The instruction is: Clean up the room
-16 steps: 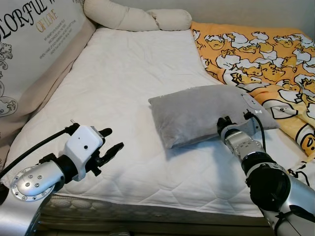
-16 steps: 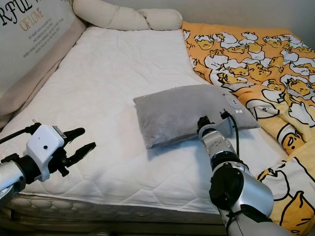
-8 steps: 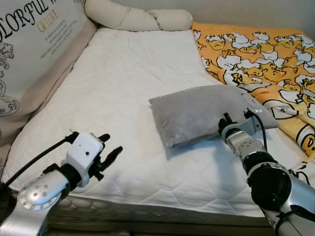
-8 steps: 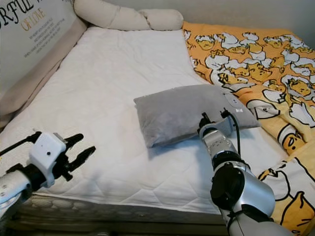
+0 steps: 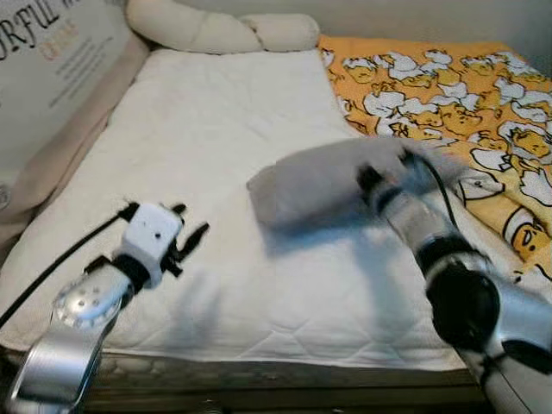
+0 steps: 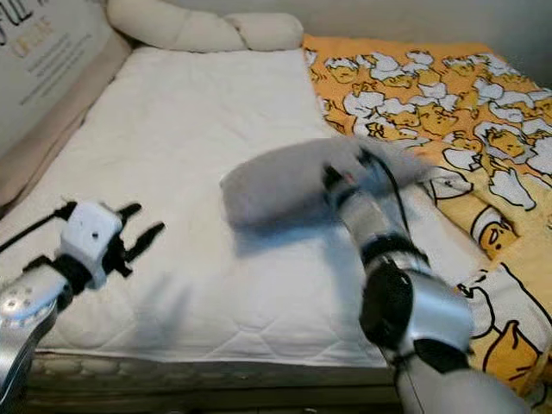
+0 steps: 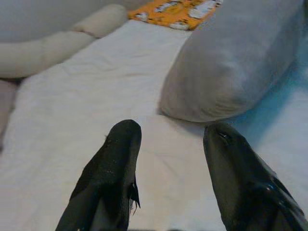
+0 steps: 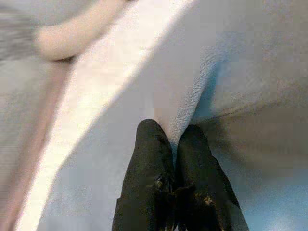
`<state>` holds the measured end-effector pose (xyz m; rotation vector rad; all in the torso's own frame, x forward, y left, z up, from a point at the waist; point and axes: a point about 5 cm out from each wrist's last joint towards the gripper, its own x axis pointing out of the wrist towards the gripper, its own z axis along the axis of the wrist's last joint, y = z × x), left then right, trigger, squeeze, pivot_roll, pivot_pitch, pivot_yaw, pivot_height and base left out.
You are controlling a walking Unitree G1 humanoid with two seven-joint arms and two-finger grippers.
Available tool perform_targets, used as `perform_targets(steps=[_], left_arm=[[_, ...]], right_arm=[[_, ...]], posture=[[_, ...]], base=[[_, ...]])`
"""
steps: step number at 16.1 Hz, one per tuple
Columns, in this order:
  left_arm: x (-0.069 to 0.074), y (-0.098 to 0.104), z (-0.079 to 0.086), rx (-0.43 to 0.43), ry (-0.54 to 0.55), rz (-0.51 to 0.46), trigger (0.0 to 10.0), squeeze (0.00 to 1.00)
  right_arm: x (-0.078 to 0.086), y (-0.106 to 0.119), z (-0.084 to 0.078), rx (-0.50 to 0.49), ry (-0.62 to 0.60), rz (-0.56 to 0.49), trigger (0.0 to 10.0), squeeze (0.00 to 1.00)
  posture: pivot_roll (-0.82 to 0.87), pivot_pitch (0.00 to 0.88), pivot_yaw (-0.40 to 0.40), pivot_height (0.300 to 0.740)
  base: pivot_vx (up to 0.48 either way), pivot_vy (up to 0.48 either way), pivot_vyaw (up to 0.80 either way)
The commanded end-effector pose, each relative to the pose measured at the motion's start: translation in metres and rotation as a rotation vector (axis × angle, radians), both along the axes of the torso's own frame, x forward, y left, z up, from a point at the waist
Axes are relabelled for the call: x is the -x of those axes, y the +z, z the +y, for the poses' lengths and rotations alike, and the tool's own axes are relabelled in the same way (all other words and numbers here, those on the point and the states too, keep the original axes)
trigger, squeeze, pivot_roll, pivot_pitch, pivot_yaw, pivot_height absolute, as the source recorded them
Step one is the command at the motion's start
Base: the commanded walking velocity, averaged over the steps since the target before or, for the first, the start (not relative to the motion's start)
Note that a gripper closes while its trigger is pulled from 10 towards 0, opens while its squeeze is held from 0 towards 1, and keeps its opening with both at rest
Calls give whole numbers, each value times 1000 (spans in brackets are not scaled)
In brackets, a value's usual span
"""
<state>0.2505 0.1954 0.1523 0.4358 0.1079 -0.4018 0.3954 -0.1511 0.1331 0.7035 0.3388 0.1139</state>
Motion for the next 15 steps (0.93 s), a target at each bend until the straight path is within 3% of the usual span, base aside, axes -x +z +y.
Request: perform_targets(steps=[1, 3, 4, 7, 9, 10, 12, 13, 15], left_arm=[[-4, 3, 6, -4, 38, -27, 10000, 0], [-7, 9, 6, 46, -14, -23, 10000, 0], [-8, 9, 9, 22, -31, -14, 10000, 0], [-18, 11, 27, 13, 55, -40, 10000, 0], [-24, 19, 45, 26, 153, -83, 10000, 0], [-26, 22, 53, 39, 195, -97, 10000, 0], [-26, 21, 52, 45, 183, -92, 10000, 0], [-26, 18, 48, 50, 166, -88, 10000, 0], [-31, 17, 39, 72, 152, -96, 10000, 0]], right_arm=[[-7, 21, 12, 13, 90, -87, 0, 0], [-12, 49, 41, 10, 285, -202, 0, 0], [-13, 60, 49, -16, 343, -241, 0, 0], [-13, 83, 56, -82, 471, -343, 0, 0], [-10, 82, 46, -52, 535, -371, 0, 0], [-7, 74, 36, -51, 546, -362, 0, 0], [-1, 58, 27, -80, 563, -332, 0, 0], [5, 38, 21, -114, 553, -276, 0, 0], [23, -18, -4, -7, 448, -63, 0, 0]], posture=[[71, 0, -17, 740], [79, 0, -25, 740], [80, 0, -27, 740], [72, 0, -23, 740], [63, 0, -17, 740], [61, 0, -16, 740], [54, 0, -10, 740], [48, 0, -4, 740], [45, 0, -5, 740]], base=[[0, 0, 0], [0, 0, 0], [0, 0, 0], [0, 0, 0], [0, 0, 0], [0, 0, 0], [0, 0, 0], [0, 0, 0], [0, 0, 0]])
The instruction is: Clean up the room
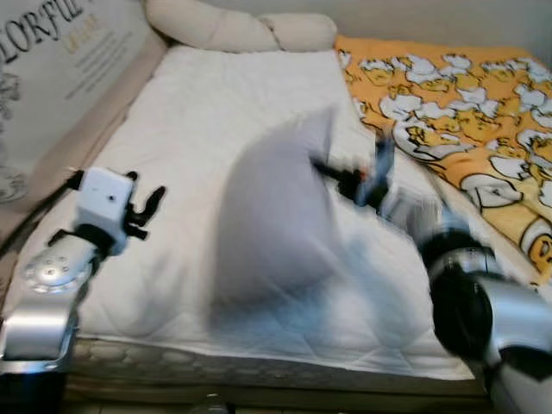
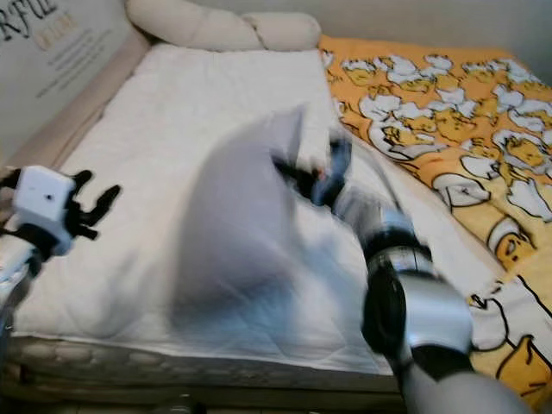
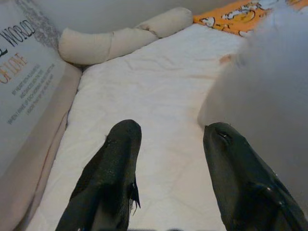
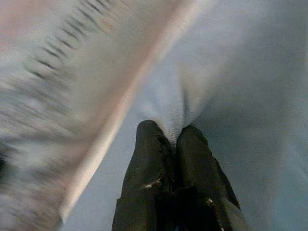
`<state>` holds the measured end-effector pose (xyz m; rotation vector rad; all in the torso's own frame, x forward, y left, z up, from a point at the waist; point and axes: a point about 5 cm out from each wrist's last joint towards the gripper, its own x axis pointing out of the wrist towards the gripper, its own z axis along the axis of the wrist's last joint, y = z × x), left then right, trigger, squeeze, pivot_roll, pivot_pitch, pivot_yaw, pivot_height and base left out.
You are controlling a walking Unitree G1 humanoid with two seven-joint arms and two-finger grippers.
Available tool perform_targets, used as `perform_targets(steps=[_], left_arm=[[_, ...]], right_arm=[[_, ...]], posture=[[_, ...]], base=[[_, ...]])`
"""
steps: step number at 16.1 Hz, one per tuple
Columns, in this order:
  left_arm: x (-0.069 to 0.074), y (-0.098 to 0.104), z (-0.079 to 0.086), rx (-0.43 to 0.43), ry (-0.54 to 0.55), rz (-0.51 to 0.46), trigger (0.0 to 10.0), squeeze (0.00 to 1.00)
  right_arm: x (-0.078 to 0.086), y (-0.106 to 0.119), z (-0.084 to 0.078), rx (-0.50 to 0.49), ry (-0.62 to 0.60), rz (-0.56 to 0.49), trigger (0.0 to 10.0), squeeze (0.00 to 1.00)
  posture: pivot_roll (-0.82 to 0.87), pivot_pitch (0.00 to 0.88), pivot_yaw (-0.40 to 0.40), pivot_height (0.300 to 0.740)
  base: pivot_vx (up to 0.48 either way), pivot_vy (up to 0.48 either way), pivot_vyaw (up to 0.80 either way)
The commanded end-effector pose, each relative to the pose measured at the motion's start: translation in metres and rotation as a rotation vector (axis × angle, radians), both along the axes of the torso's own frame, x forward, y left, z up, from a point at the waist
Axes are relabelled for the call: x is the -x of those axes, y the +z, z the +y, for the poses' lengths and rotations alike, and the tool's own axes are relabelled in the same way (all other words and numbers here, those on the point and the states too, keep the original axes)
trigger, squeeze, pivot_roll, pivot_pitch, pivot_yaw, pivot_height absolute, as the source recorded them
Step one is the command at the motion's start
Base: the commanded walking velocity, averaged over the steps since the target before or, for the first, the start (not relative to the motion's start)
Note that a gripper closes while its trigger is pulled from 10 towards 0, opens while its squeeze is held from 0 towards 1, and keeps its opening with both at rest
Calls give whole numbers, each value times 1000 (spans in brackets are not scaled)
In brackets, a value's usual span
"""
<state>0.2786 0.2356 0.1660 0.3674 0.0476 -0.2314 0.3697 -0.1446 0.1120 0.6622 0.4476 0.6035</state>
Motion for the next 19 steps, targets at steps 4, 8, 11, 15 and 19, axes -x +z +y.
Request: perform_targets(steps=[4, 8, 11, 15, 19], left_arm=[[-11, -12, -29, 81, -145, 72, 10000, 0], [-34, -43, -67, 287, -228, 235, 10000, 0], [-49, -53, -77, 339, -241, 275, 10000, 0], [-74, -67, -75, 447, -150, 328, 10000, 1000], [-75, -86, -79, 520, -125, 421, 10000, 1000]], right_arm=[[34, -64, -54, 452, -171, 214, 10000, 0], [23, -54, -59, 527, -343, 145, 10000, 0], [16, -45, -56, 498, -377, 104, 10000, 0], [15, -42, -57, 436, -390, 79, 10000, 1000], [23, -46, -65, 274, -395, 98, 10000, 1000]], posture=[[33, 0, -5, 740], [7, 0, 2, 740], [-13, 0, -1, 740], [-49, 0, -5, 740], [-63, 0, -21, 740]], base=[[0, 0, 0], [0, 0, 0], [0, 0, 0], [0, 0, 0], [0, 0, 0]])
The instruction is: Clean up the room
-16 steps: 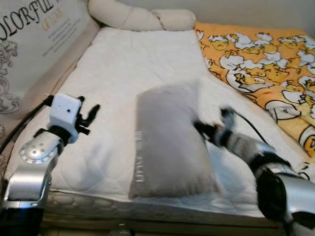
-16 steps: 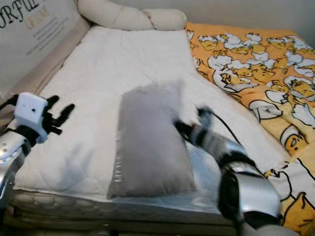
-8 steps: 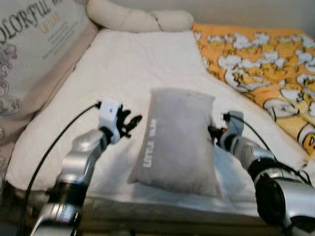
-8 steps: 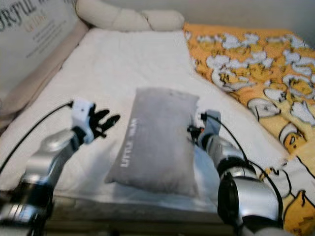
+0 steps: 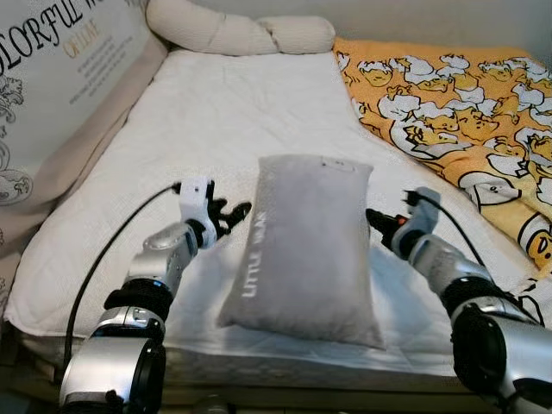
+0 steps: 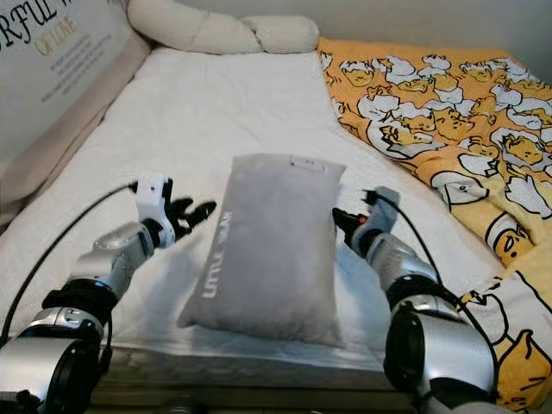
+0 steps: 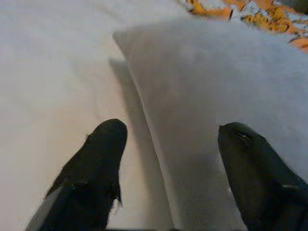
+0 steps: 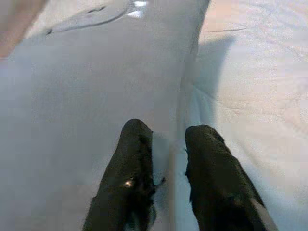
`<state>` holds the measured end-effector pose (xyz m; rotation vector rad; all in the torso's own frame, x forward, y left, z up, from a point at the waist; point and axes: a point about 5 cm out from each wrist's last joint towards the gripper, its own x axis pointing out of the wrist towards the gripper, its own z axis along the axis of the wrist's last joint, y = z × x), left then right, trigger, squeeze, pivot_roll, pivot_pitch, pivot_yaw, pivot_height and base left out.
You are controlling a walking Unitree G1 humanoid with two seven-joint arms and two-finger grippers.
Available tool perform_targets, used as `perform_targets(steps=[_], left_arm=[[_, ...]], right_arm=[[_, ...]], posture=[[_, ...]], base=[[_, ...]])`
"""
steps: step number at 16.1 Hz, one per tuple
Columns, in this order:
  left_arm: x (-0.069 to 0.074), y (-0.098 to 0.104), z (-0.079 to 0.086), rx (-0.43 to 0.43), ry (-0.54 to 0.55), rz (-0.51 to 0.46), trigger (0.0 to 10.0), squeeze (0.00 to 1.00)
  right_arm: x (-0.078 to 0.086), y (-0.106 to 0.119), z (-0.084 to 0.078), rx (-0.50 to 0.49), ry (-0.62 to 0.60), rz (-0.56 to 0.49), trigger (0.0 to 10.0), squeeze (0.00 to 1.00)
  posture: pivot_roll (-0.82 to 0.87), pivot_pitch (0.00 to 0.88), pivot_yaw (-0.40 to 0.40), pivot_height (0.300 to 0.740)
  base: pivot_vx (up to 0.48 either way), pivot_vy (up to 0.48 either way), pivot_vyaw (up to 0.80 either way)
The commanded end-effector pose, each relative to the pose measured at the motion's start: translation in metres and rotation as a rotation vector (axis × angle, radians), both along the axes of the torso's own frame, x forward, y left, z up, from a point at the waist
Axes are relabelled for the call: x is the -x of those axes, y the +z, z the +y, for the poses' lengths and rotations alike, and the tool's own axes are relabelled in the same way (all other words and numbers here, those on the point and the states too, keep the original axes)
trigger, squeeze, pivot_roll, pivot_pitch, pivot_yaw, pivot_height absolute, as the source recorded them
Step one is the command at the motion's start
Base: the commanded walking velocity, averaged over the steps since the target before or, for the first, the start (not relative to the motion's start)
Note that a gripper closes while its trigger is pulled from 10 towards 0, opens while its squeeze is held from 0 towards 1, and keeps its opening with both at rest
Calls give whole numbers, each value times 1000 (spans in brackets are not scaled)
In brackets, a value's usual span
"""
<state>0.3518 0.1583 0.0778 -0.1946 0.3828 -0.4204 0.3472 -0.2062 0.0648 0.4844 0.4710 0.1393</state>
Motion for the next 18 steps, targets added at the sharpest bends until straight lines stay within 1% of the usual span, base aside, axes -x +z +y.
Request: perform_targets(steps=[1, 2, 3, 6, 7, 8, 10, 11, 12, 13, 14, 15, 17, 18], left_arm=[[0, -2, -2, 35, 2, 16, 10000, 1000], [1, -6, -4, 53, 6, 40, 10000, 1000], [4, -12, -7, 93, 7, 79, 10000, 1000], [8, -20, -12, 135, 12, 111, 10000, 1000], [11, -23, -22, 232, 4, 129, 10000, 1000], [12, -25, -26, 244, -4, 130, 10000, 1000], [15, -30, -31, 268, 10, 138, 10000, 1000], [16, -30, -32, 309, 13, 143, 10000, 1000], [18, -31, -36, 386, 6, 155, 10000, 961], [19, -32, -38, 398, -8, 161, 10000, 933], [26, -36, -47, 423, -98, 181, 10000, 749], [30, -36, -52, 489, -150, 195, 10000, 671], [32, -35, -57, 549, -193, 207, 10000, 651], [42, -40, -65, 547, -323, 245, 10000, 667]], right_arm=[[-1, 5, -4, -38, 3, -42, 10000, 1000], [0, 5, -4, -25, 25, -46, 10000, 1000], [3, 1, -3, -22, 44, -27, 10000, 1000], [9, -7, 4, -44, 89, 5, 10000, 1000], [12, -10, 18, -130, 169, 11, 10000, 1000], [14, -12, 23, -140, 191, 19, 10000, 1000], [16, -15, 30, -180, 190, 30, 10000, 1000], [17, -16, 34, -196, 198, 34, 10000, 1000], [19, -18, 40, -253, 209, 47, 10000, 1000], [20, -19, 41, -264, 215, 51, 10000, 1000], [25, -26, 45, -241, 220, 74, 10000, 1000], [28, -29, 47, -263, 214, 86, 10000, 1000], [29, -31, 49, -289, 208, 90, 10000, 1000], [30, -31, 52, -304, 206, 86, 10000, 1000]], posture=[[-70, 0, -24, 740], [-75, 0, -32, 740], [-78, 0, -35, 740], [-103, 0, -45, 740], [-121, 0, -45, 740], [-128, 0, -44, 740], [-140, 0, -37, 740], [-149, 0, -29, 740], [-152, 0, -27, 740], [-155, 0, -24, 740], [-158, 0, -21, 740], [-156, 0, -17, 740], [-154, 0, -15, 740], [-150, 0, -13, 740]], base=[[0, 0, 0], [0, 0, 0], [0, 0, 0], [0, 0, 0], [0, 0, 0], [0, 0, 0], [0, 0, 0], [0, 0, 0], [0, 0, 0], [0, 0, 0], [0, 0, 0], [0, 0, 0], [0, 0, 0], [0, 0, 0]])
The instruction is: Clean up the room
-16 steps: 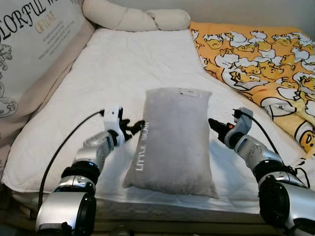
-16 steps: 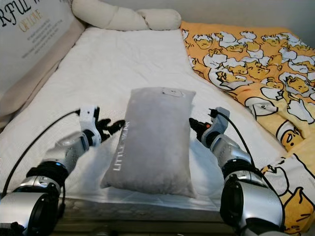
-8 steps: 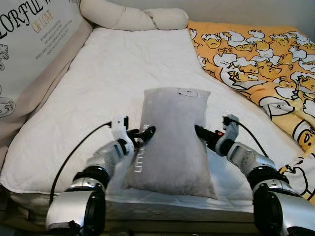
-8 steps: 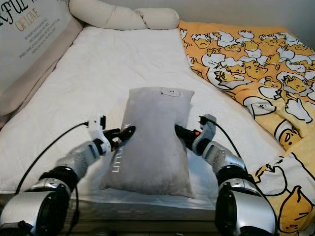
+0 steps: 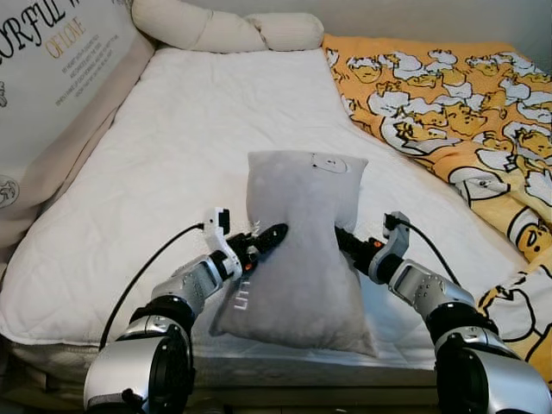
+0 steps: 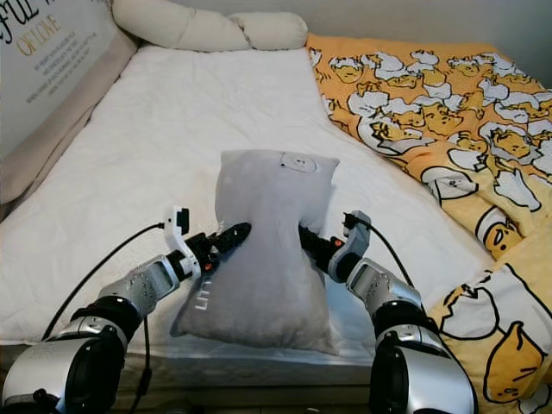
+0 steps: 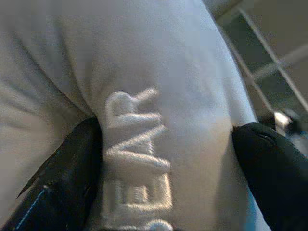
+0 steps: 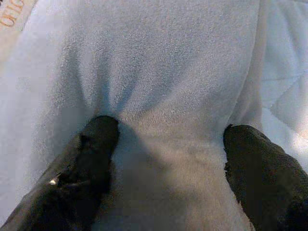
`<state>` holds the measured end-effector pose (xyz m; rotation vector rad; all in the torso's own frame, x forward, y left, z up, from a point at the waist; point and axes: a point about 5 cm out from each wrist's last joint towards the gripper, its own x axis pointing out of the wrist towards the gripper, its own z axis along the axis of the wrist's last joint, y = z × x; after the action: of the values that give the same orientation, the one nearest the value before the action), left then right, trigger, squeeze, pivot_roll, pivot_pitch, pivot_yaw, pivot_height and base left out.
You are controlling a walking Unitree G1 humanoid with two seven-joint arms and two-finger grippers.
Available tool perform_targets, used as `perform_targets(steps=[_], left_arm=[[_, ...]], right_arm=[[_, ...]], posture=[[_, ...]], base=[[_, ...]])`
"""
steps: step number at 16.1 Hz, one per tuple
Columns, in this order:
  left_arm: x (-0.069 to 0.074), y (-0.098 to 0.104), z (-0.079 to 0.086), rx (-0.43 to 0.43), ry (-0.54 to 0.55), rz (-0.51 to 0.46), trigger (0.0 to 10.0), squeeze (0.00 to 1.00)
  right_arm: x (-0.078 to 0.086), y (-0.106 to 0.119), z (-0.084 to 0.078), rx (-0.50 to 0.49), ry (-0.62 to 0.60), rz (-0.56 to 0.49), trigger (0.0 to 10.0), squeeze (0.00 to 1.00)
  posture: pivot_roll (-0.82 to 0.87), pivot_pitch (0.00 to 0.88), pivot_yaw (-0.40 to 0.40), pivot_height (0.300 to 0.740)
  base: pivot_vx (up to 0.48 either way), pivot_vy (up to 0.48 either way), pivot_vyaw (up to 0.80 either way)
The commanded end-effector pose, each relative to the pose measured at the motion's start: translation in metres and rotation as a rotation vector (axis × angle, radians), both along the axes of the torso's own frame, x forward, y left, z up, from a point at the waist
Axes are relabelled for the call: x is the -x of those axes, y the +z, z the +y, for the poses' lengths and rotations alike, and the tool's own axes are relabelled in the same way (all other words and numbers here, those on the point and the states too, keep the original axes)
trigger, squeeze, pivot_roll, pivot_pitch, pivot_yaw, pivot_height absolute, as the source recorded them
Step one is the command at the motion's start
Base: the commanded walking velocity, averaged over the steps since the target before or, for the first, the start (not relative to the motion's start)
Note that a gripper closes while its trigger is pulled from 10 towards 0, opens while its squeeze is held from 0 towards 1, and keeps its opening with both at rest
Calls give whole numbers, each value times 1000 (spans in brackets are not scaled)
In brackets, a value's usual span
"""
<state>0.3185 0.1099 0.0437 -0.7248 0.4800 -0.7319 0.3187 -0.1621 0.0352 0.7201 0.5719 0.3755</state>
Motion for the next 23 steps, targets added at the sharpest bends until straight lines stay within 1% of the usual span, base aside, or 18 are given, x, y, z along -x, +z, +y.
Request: perform_targets(steps=[1, 2, 4, 5, 6, 7, 8, 9, 10, 11, 13, 15, 16, 17, 18, 19, 21, 23], left_arm=[[12, -9, -18, 0, -130, 30, 10000, 796], [16, -12, -18, -18, -146, 34, 10000, 1000], [16, -13, -17, -32, -147, 15, 10000, 1000], [17, -14, -17, -68, -155, -2, 10000, 1000], [18, -17, -17, -125, -165, -23, 10000, 886], [16, -18, -14, -170, -119, -27, 7451, 455], [13, -17, -11, -150, -76, -13, 1451, 114], [12, -16, -10, -143, -63, -6, 0, 35], [10, -15, -8, -118, -35, 30, 0, 0], [10, -14, -9, -104, -32, 35, 0, 0], [10, -14, -10, -147, -41, -27, 0, 0], [10, -15, -9, -157, -21, -19, 0, 0], [9, -15, -9, -164, 0, -17, 0, 0], [9, -15, -10, -181, -4, -29, 0, 0], [9, -15, -11, -185, -9, -33, 0, 0], [8, -14, -13, -192, -8, -33, 0, 0], [6, -12, -13, -208, -4, -48, 0, 0], [2, -8, -11, -227, 13, -63, 0, 0]], right_arm=[[1, -1, 9, -19, 20, 12, 10000, 1000], [2, -2, 10, -12, 26, 10, 10000, 1000], [2, -2, 14, -1, 38, 3, 10000, 1000], [1, -2, 15, 1, 39, -5, 10000, 1000], [1, -2, 17, 0, 37, -12, 10000, 1000], [0, -2, 18, 3, 19, -21, 3843, 1000], [0, -1, 21, -29, 24, -38, 0, 0], [0, -1, 22, -19, 25, -43, 0, 0], [0, -3, 24, 8, 22, -38, 0, 0], [1, -4, 26, 36, 28, -31, 0, 0], [1, -6, 30, 90, 49, -45, 0, 0], [1, -6, 33, 104, 59, -45, 0, 0], [-1, -6, 34, 132, 44, -58, 0, 0], [-1, -7, 36, 144, 33, -39, 0, 0], [-1, -7, 37, 150, 34, -34, 0, 0], [-3, -6, 39, 142, 0, -35, 0, 0], [-8, 0, 43, 126, -26, -57, 0, 0], [-10, 6, 52, 138, 14, -118, 0, 0]], posture=[[-151, 0, -11, 740], [-151, 0, -7, 740], [-146, 0, 2, 740], [-141, 0, 6, 740], [-135, 0, 13, 740], [-132, 0, 15, 740], [-130, 0, 19, 740], [-129, 0, 22, 740], [-124, 0, 27, 740], [-124, 0, 29, 740], [-122, 0, 33, 740], [-122, 0, 43, 740], [-122, 0, 44, 740], [-119, 0, 44, 740], [-115, 0, 44, 740], [-108, 0, 44, 740], [-105, 0, 44, 740], [-104, 0, 48, 740]], base=[[0, 0, 0], [0, 0, 0], [0, 0, 0], [0, 0, 0], [0, 0, 0], [0, 0, 0], [0, 0, 0], [0, 0, 0], [0, 0, 0], [0, 0, 0], [0, 0, 0], [0, 0, 0], [0, 0, 0], [0, 0, 0], [0, 0, 0], [0, 0, 0], [0, 0, 0], [0, 0, 0]])
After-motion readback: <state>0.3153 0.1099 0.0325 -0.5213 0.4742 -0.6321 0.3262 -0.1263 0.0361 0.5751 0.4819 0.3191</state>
